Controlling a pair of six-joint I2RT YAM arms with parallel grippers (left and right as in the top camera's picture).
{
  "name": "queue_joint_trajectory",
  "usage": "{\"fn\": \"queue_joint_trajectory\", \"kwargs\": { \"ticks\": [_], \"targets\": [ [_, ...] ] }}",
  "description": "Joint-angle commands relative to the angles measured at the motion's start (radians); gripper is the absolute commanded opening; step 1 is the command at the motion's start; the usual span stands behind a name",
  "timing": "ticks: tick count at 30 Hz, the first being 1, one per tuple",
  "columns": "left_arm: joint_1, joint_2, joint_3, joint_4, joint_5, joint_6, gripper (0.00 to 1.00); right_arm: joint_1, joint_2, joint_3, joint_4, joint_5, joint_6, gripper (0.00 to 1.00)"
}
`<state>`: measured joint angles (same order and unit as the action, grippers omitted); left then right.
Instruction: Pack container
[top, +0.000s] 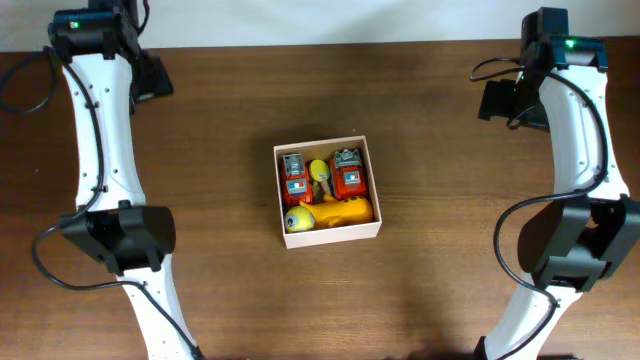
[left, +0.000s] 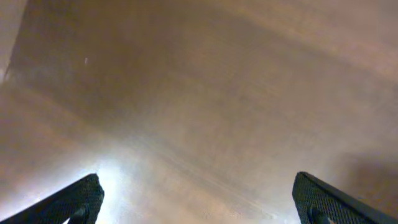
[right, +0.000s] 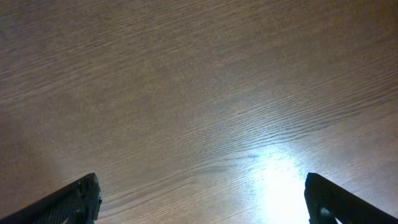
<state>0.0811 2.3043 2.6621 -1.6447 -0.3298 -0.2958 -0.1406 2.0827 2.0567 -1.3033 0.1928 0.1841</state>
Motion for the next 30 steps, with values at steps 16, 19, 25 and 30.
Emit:
{"fn": "queue_joint_trajectory", "kwargs": {
  "ticks": [16,19,25,30],
  "targets": [
    [-0.103,-0.294,-0.06,0.349,0.176,0.013,0.99,0.003,0.004,-0.004,0.002,-0.002,0.003,0.99],
    [-0.134,-0.377,-0.147,0.468,0.106,0.038,0.99,0.003,0.004,-0.004,0.002,-0.002,0.003,0.99],
    [-0.162,-0.553,-0.444,0.725,0.079,0.122,0.99,0.003,0.004,-0.004,0.002,-0.002,0.003,0.99],
    [-0.161,-0.728,-0.813,1.003,0.079,0.122,0.99,0.003,0.004,-0.004,0.002,-0.002,0.003,0.99]
  ]
}}
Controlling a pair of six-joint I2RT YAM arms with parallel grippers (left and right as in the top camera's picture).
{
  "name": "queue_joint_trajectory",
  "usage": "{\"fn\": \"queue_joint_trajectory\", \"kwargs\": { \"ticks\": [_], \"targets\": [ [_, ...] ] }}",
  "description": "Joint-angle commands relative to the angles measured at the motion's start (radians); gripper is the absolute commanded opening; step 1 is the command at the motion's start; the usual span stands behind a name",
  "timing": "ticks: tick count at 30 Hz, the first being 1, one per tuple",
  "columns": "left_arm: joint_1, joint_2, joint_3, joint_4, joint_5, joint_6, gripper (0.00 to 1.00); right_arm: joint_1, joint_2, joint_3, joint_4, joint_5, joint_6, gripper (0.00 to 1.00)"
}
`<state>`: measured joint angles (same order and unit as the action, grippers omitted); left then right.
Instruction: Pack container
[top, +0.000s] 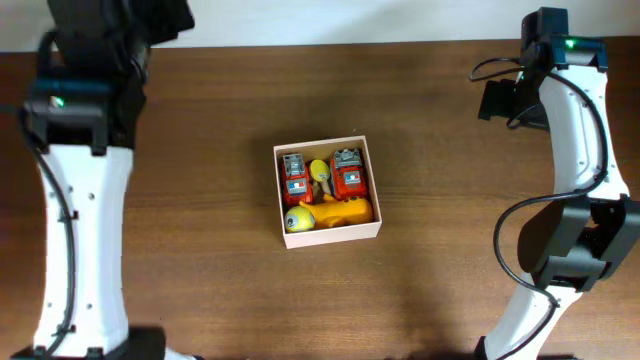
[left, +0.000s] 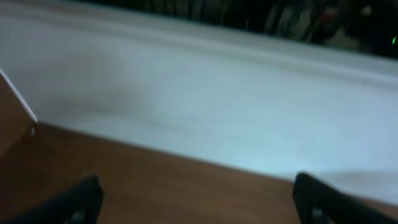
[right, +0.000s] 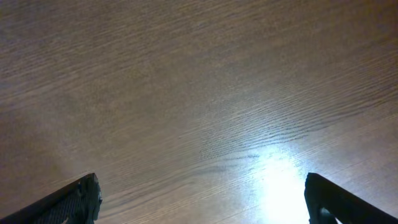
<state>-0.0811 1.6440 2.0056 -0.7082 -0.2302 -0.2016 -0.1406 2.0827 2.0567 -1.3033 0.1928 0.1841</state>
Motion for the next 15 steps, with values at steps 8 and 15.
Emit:
{"fn": "queue_joint_trajectory", "kwargs": {
  "ticks": [8,15],
  "targets": [
    [0.009,-0.364,-0.789,0.546,-0.018,0.028,0.99,0.003,0.004,-0.004,0.002,-0.002,0.003,0.99],
    [0.051,-0.637,-1.18,0.702,-0.004,0.028,0.99,0.003,0.004,-0.004,0.002,-0.002,0.003,0.99]
  ]
}}
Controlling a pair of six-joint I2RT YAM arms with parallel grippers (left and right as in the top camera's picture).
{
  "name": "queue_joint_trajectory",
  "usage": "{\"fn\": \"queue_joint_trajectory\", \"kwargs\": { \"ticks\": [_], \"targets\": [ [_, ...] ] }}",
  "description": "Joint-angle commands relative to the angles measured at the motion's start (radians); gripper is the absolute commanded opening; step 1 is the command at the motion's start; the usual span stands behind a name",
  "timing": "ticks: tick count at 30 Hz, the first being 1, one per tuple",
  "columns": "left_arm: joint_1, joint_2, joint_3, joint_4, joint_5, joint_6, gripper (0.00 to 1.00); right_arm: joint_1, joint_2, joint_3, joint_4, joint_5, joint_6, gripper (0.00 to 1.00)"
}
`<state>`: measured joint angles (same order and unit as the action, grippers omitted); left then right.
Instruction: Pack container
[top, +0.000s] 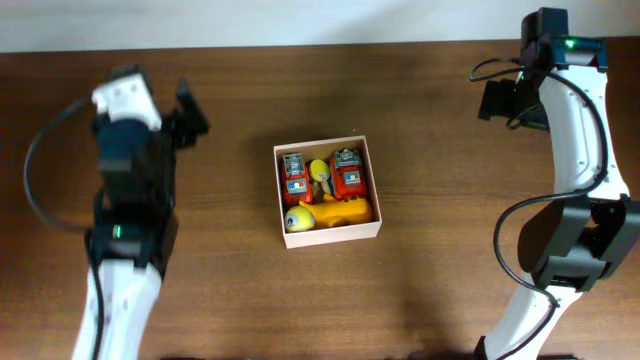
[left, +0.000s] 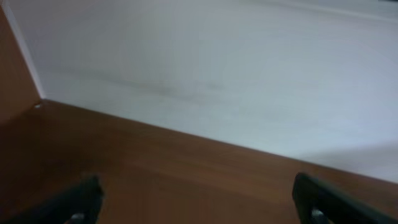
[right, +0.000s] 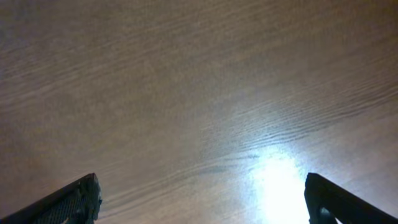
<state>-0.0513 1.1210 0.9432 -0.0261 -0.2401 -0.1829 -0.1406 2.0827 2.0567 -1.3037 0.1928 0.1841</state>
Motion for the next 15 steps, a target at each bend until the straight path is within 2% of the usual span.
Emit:
{"fn": "queue_joint_trajectory", "kwargs": {
  "ticks": [1,10,15],
  "targets": [
    [0.029,-0.159,-0.165,0.025,0.011,0.009,0.99,0.003,0.004,-0.004,0.003,-0.002,0.003,0.99],
    [0.05,-0.574,-0.542,0.057,0.016,0.009,0.99,0.003,0.004,-0.004,0.003,-0.002,0.003,0.99],
    [0.05,-0.758,-0.729,0.121,0.083,0.009,0.99,0.003,0.004,-0.004,0.003,-0.002,0.003,0.99]
  ]
}}
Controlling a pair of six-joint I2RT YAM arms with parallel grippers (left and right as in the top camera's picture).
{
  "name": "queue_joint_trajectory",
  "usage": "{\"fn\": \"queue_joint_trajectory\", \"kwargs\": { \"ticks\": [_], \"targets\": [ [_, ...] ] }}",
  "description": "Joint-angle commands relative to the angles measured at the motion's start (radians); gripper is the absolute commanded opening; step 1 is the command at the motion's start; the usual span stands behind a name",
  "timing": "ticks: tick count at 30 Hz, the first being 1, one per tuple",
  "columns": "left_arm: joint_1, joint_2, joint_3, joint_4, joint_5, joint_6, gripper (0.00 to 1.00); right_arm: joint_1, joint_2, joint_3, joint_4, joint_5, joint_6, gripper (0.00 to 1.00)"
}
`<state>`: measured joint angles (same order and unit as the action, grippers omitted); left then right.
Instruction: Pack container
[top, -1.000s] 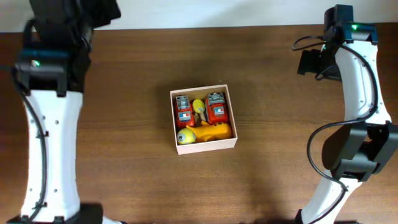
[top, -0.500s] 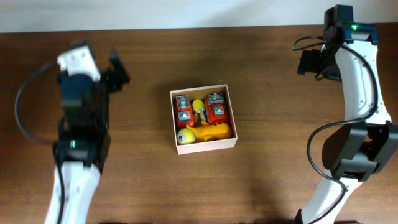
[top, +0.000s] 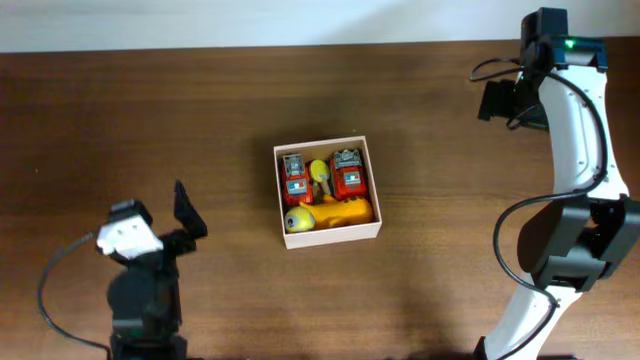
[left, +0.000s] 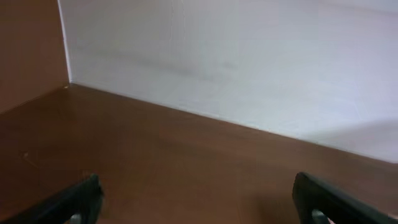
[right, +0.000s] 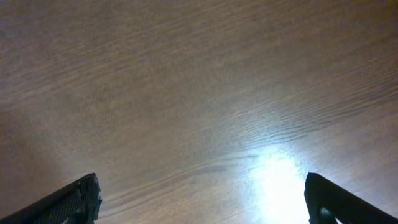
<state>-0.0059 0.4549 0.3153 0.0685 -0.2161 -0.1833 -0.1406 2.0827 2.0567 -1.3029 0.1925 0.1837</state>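
Observation:
A cream open box (top: 329, 233) sits mid-table holding two red toys (top: 295, 178) (top: 347, 175), a yellow toy (top: 340, 211) and a small yellow piece (top: 319, 172). My left gripper (top: 186, 212) is at the front left, well away from the box. In the left wrist view this gripper (left: 196, 182) is open and empty, facing bare table and a white wall. My right gripper (top: 497, 100) hangs at the far right rear. The right wrist view shows it (right: 200, 179) open over bare wood, holding nothing.
The brown wooden table (top: 450, 270) ends at a white wall (left: 249, 62) along its rear edge. Both white arms stand at the table's sides: the left one (top: 140, 300) near the front edge, the right one (top: 575, 150) along the right edge.
My left arm has moved from beside the box's left, mid-table, to the front left corner. Its wrist view still faces the wall. The right arm and the box have not moved.
My left gripper first hung open at the rear left, looking down on bare table. Then the arm stood nearer the overhead camera, its wrist view facing the wall. It was later at mid-left, now front left. The right gripper stayed open at the rear right; the packed box is unchanged.

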Motion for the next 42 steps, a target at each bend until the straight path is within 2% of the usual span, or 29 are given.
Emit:
{"fn": "queue_joint_trajectory", "kwargs": {
  "ticks": [1,5,13,23,33,42],
  "targets": [
    [0.004,-0.115,-0.128,0.038,0.069,0.01,0.99,0.003,0.004,-0.004,0.002,-0.001,0.004,0.99],
    [0.004,-0.199,-0.217,0.082,0.082,0.009,0.99,0.003,0.004,-0.004,0.002,-0.001,0.004,0.99],
    [0.004,-0.306,-0.269,0.05,0.078,0.01,0.99,0.003,0.004,-0.004,0.002,-0.001,0.004,0.99],
    [0.005,-0.452,-0.272,-0.182,0.083,0.01,0.99,0.003,0.004,-0.004,0.002,-0.001,0.004,0.99],
    [0.005,-0.45,-0.272,-0.223,0.153,0.021,0.99,0.003,0.004,-0.004,0.002,-0.001,0.004,0.99],
    [0.005,-0.45,-0.272,-0.22,0.152,0.021,0.99,0.003,0.004,-0.004,0.002,-0.001,0.004,0.99]
  ]
}}
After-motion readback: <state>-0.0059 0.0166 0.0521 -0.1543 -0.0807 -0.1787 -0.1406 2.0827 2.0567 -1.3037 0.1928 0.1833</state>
